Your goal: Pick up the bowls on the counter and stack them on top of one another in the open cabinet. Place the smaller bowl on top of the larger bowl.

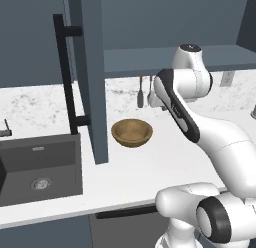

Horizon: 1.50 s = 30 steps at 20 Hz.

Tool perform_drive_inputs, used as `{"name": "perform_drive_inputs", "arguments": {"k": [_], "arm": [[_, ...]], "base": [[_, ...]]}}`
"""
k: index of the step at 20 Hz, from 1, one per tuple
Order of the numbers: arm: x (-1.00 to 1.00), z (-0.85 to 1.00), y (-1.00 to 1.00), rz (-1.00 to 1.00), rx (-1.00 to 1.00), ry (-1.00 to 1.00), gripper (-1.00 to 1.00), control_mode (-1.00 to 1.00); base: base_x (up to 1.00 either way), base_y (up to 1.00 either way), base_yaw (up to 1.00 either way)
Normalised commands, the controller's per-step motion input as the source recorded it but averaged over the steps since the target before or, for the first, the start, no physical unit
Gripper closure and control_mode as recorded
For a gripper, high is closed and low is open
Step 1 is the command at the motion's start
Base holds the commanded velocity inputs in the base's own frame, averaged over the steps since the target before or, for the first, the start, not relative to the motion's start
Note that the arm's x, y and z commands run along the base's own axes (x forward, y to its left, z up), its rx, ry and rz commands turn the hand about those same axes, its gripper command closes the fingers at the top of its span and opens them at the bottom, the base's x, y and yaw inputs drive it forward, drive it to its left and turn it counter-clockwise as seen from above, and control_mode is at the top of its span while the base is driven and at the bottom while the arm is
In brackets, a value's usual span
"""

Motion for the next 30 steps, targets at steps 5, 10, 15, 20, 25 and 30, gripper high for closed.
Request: {"name": "perform_drive_inputs", "arguments": {"k": [5, 10, 15, 20, 25, 30], "arm": [[0.0, 0.0, 0.0, 0.0, 0.0, 0.0, -1.0, 1.0], [0.0, 0.0, 0.0, 0.0, 0.0, 0.0, -1.0, 1.0], [0.0, 0.0, 0.0, 0.0, 0.0, 0.0, -1.0, 1.0], [0.0, 0.0, 0.0, 0.0, 0.0, 0.0, -1.0, 1.0], [0.0, 0.0, 0.0, 0.0, 0.0, 0.0, -1.0, -1.0], [0.0, 0.0, 0.0, 0.0, 0.0, 0.0, -1.0, -1.0]], "base": [[0.0, 0.0, 0.0], [0.0, 0.0, 0.0], [0.0, 0.0, 0.0], [0.0, 0.0, 0.0], [0.0, 0.0, 0.0], [0.0, 0.0, 0.0]]}}
